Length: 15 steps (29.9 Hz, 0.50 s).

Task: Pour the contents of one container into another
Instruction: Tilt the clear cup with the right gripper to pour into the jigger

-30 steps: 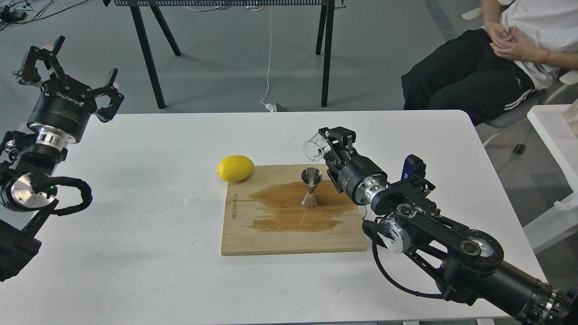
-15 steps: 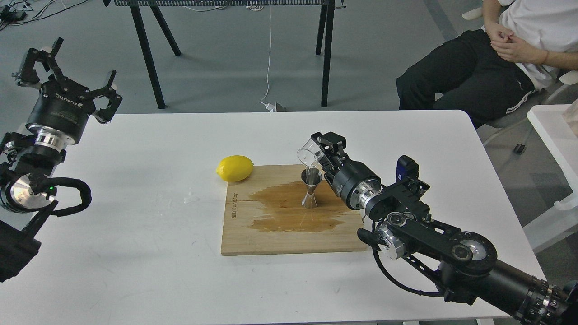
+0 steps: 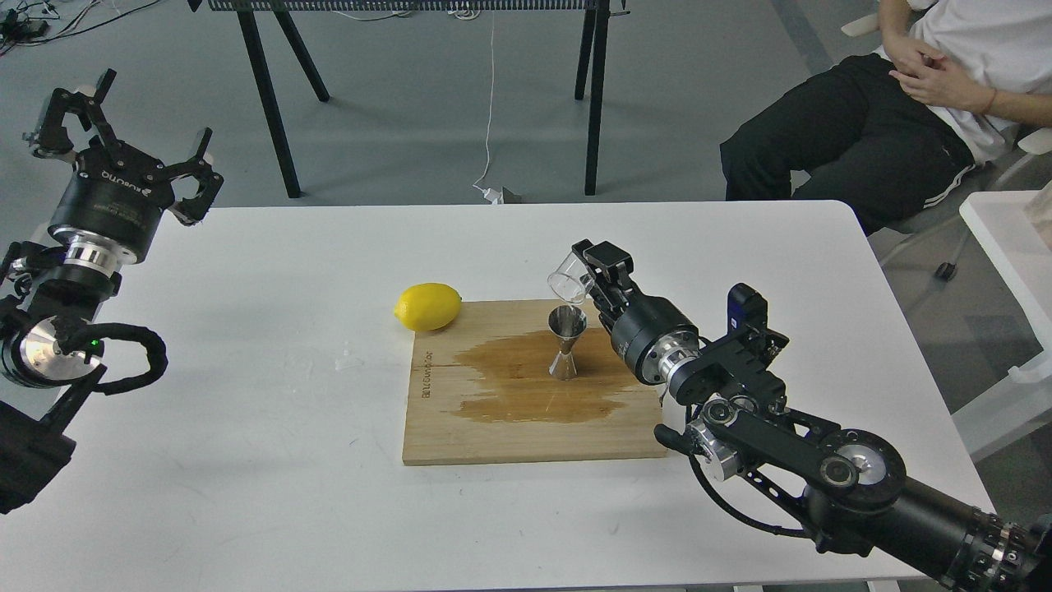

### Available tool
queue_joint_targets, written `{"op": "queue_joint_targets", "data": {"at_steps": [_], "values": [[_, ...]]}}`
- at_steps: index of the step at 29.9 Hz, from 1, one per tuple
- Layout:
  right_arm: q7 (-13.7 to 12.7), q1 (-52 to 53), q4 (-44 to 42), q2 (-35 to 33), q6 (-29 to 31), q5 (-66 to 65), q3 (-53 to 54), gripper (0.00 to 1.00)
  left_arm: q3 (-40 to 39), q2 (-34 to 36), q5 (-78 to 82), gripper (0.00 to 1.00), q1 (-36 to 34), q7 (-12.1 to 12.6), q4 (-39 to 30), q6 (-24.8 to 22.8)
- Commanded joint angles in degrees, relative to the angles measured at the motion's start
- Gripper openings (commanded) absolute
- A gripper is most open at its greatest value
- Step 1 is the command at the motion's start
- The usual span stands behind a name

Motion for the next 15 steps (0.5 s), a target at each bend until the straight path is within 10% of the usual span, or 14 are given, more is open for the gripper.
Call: {"op": "queue_joint_targets", "data": {"at_steps": [1, 15], "values": [[0.03, 0.22, -0.04, 0.05, 0.0, -0.3, -0.06, 0.28, 0.0, -0.02, 0.0, 1.0, 0.0, -0.06, -0.01, 0.08], [0.29, 1.36, -1.18, -0.04, 0.18, -4.0, -4.1, 0.28, 0.0, -0.19, 0.0, 1.0, 0.0, -0.76, -0.01, 0.08]]}}
